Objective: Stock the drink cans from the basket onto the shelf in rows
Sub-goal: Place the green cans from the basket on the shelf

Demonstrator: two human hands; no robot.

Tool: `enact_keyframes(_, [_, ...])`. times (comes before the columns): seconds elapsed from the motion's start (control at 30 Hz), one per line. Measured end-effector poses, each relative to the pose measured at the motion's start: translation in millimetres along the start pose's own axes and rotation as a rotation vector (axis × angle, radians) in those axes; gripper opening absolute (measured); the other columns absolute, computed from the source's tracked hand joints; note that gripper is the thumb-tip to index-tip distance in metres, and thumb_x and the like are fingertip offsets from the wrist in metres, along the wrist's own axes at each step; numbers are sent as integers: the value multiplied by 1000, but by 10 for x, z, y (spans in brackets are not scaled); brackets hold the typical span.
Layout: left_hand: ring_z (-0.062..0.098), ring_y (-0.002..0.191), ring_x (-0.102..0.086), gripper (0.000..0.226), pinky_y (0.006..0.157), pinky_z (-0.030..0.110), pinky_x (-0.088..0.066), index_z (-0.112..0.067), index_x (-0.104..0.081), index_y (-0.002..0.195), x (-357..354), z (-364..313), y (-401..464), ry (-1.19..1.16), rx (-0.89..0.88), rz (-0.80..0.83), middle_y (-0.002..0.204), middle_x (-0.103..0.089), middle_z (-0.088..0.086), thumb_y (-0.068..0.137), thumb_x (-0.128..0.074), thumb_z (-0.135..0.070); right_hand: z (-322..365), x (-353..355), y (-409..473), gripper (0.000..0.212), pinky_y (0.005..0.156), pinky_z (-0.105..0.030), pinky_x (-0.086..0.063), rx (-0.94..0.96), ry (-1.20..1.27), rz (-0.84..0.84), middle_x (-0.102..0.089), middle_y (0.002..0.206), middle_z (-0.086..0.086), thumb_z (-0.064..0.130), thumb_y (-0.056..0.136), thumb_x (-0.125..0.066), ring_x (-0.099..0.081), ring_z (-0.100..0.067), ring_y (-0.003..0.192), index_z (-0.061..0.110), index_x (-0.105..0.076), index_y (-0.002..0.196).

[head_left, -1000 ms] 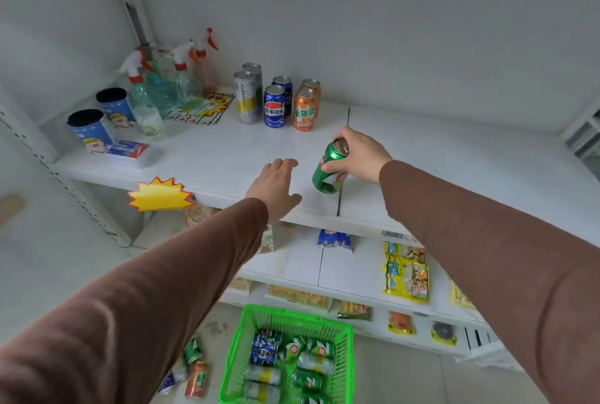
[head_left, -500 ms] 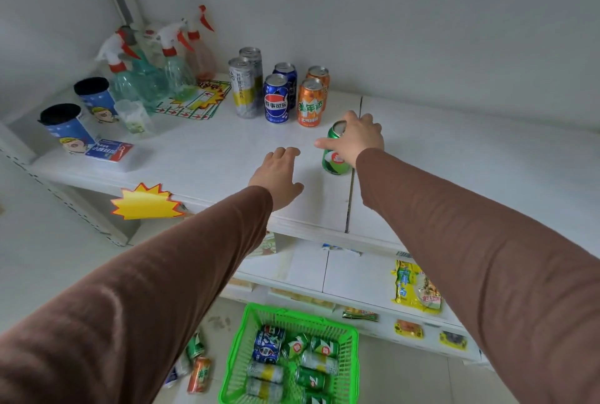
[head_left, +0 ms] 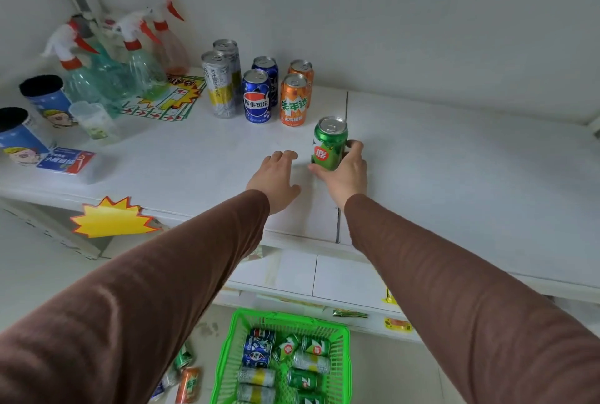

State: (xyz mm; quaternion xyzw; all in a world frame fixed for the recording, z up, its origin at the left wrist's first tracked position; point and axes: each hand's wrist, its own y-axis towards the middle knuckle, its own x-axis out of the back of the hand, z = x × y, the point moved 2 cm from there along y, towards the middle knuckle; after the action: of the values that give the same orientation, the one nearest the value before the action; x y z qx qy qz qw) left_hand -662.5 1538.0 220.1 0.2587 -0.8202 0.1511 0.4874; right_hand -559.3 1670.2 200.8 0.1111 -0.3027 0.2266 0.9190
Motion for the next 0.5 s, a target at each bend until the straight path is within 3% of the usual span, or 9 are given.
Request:
enact_keyframes(0.23, [25,131,-39,67,107,37,-40,-19,-34,145,-100,-58,297,-3,7,-10,144,-42,6,86,-65,-24,4,-102,318,63,88,-42,-51,31,-61,-33,-61,115,-8,44,78,-82,-55,-30,110,17,-43,120])
enact_keyframes(0.5, [25,131,-39,65,107,37,-40,-18,-35,145,-159,-154,725,25,34,-48,145,-42,7,88,-65,-27,-15,-155,1023,63,95,-43,-50,24,-43,-34,-61,127,-5,37,79,-82,-60,-27,115,16,-50,129])
